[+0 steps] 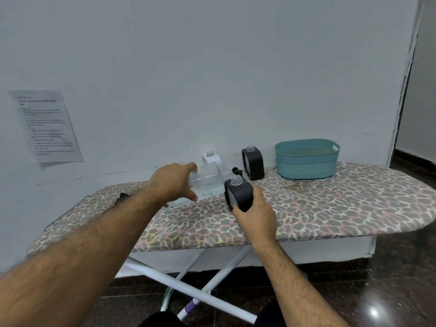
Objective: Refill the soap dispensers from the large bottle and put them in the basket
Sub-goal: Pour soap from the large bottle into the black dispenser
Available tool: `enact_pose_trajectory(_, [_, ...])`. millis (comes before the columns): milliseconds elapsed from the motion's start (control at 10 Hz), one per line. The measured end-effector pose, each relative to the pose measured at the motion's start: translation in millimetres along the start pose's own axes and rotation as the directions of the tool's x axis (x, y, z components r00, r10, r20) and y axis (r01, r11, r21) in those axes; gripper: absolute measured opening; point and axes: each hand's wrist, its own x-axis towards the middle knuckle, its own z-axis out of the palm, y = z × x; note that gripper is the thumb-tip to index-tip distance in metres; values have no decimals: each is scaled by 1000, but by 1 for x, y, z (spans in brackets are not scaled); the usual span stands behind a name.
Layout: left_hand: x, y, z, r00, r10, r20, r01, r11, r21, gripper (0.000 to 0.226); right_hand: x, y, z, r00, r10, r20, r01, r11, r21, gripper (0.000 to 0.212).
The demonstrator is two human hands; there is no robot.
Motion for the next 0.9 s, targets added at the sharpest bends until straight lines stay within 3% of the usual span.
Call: enact_pose_trajectory(900, [2,-2,2,1000,7,-19,-6,1000,20,75,2,1,2,1000,5,4,-5,1000,-16,46])
